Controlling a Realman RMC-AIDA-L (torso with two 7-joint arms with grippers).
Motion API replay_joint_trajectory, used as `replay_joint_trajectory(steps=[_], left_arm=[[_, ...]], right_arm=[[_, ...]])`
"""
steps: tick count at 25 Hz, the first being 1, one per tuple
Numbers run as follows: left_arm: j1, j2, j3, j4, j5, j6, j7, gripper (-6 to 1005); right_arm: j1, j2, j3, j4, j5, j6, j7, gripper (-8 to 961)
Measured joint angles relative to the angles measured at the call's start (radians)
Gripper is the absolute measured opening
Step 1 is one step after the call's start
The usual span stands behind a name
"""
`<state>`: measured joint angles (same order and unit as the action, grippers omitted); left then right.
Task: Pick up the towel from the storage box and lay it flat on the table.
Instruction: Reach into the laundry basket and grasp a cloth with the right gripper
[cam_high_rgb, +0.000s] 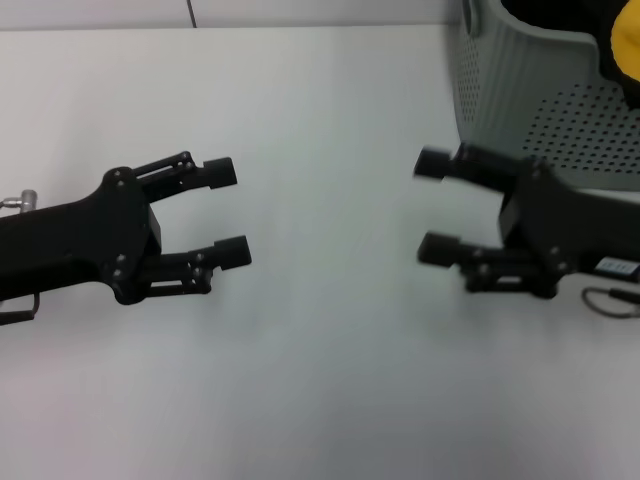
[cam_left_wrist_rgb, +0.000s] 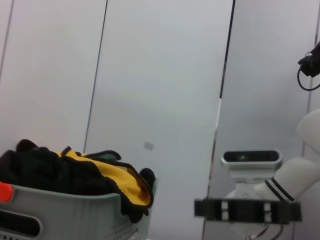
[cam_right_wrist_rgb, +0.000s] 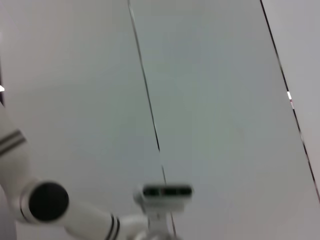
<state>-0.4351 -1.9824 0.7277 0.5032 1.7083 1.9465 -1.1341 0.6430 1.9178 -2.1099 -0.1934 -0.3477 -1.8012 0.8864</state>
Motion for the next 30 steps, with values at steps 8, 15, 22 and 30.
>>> replay_joint_trajectory(steps=[8,15,22,30], left_arm=[[0.004,-0.003,-0.041,0.000,-0.006,-0.001,0.007,854],[0.020,-0.009,-0.042,0.000,-0.020,-0.006,0.036,855],[0.028,-0.027,-0.042,-0.008,-0.020,-0.034,0.078,855],[0.035,-0.038,-0.042,-0.012,-0.014,-0.064,0.110,854]], right_arm=[[-0.005,-0.100,0.290,-0.179,-0.012,-0.097,-0.012,844],[-0.085,-0.180,0.686,-0.775,-0.479,0.355,0.417,810],[-0.029,-0.051,1.121,-1.493,-1.425,0.463,1.230,648],[0.136,-0.005,1.154,-1.790,-2.138,0.122,1.720,635]])
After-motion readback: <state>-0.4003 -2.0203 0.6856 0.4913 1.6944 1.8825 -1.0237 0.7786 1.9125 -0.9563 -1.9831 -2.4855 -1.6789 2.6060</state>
